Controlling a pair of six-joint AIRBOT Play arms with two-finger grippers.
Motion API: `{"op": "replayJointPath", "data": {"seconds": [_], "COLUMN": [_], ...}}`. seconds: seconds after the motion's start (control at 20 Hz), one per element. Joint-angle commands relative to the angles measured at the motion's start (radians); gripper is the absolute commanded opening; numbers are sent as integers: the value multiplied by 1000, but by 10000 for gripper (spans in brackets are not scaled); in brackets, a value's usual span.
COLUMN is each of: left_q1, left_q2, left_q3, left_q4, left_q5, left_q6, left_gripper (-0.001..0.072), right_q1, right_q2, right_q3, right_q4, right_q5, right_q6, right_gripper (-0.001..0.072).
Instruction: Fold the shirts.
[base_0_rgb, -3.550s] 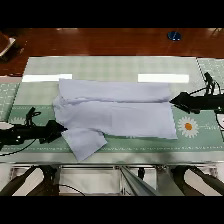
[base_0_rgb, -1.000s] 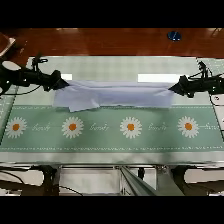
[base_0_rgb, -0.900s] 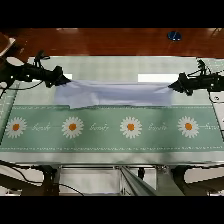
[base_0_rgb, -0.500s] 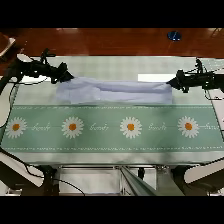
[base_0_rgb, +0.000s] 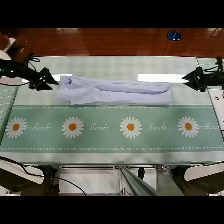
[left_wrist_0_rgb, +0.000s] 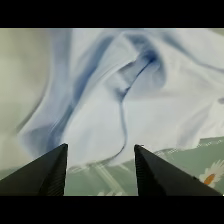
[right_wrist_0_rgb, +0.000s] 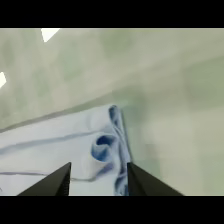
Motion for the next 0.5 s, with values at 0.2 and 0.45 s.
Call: {"op": "replayJointPath", "data": {"seconds": [0.2,0.45], "left_q1": [-12,-195], "left_q2": [574,690], "left_q3": [-679,-821], "left_q4": [-223,-269], "left_q5": [539,599], "left_q6": [151,171], "left_gripper": [507,507], "right_q1": [24,162], "right_q2": [19,-42], "right_q3": [-127,-128], "right_q4": [-98,-87], "right_q5": [-24,-86], "right_q6": [33,54], "right_gripper": [413,413]}}
